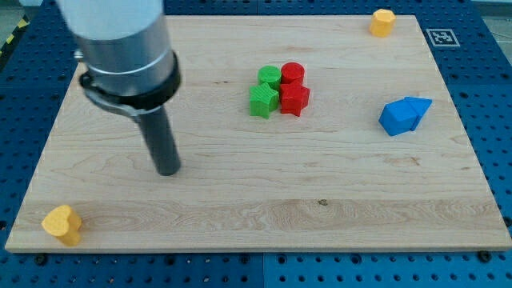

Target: Move the yellow heart vertically below the red star

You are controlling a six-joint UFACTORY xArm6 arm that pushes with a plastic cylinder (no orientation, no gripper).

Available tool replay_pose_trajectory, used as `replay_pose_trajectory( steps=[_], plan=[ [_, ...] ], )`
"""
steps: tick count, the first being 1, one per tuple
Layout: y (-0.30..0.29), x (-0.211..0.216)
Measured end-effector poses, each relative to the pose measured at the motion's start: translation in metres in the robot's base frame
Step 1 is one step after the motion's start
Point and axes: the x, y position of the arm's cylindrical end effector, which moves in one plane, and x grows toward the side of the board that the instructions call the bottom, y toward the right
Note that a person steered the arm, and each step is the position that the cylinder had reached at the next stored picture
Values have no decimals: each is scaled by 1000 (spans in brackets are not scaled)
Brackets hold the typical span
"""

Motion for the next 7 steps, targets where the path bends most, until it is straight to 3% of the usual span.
replay_pose_trajectory(
  steps=[2,6,7],
  plan=[
    [-77,0],
    [-108,0],
    [-146,0]
  ],
)
